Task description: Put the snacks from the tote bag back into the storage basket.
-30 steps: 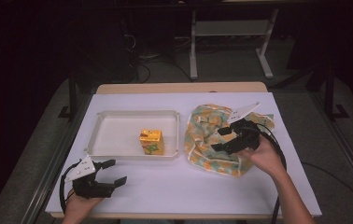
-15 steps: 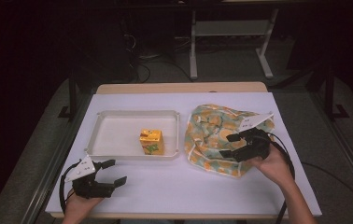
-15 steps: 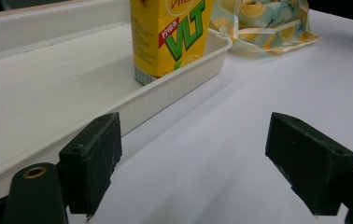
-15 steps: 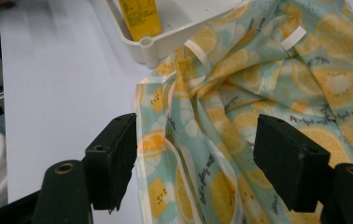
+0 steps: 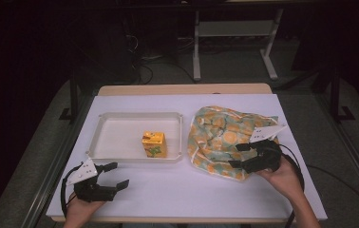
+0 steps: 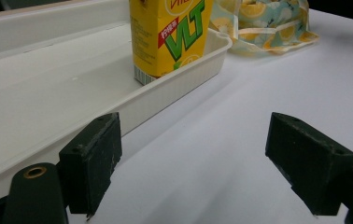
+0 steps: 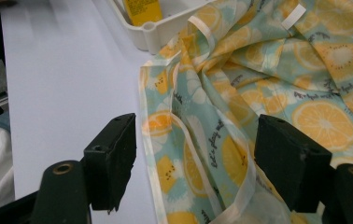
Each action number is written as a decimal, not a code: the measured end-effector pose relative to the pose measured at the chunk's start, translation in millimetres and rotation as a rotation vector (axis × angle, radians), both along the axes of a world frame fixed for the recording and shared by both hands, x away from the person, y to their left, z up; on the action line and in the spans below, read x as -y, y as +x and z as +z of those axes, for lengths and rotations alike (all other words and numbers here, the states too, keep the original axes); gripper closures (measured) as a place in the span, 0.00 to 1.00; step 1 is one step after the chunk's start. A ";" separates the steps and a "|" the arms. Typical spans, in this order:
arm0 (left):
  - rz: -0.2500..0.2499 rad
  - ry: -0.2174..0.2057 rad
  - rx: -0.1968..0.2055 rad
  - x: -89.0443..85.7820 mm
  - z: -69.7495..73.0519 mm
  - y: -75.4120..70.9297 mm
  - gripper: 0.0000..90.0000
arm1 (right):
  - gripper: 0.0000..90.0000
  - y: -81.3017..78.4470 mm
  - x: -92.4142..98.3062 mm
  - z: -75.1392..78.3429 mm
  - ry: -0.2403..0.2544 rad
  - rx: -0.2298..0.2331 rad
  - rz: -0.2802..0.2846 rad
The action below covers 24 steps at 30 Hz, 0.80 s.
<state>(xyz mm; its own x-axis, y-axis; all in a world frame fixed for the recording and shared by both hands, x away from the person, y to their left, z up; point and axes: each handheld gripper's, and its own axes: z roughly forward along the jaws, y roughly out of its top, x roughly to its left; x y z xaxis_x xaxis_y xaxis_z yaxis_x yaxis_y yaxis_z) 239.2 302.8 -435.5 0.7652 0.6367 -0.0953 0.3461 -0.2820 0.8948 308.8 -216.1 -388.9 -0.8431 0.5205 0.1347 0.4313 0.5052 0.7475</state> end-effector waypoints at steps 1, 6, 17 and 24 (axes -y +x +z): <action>0.000 0.000 0.000 0.1 0.0 0.0 0.20 | 0.32 -1.4 0.6 -0.7 -0.001 0.006 -0.001; 0.003 0.000 0.001 0.2 0.2 -0.4 0.20 | 0.32 -10.1 5.5 -4.6 -0.004 0.027 -0.024; 0.002 0.007 0.003 0.7 0.2 0.3 0.20 | 0.32 -28.5 22.9 -14.3 0.032 0.041 -0.066; -0.003 0.013 0.003 1.8 -0.1 0.7 0.20 | 0.31 -40.6 30.4 -22.9 0.059 0.059 -0.100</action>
<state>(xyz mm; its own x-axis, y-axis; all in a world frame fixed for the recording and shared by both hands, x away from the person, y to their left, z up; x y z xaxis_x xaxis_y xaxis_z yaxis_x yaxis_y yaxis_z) 239.9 301.0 -435.5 0.7674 0.6355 -0.0847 0.3427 -0.2950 0.8919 268.3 -246.5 -411.8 -0.7948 0.5950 0.1195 0.4319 0.4163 0.8001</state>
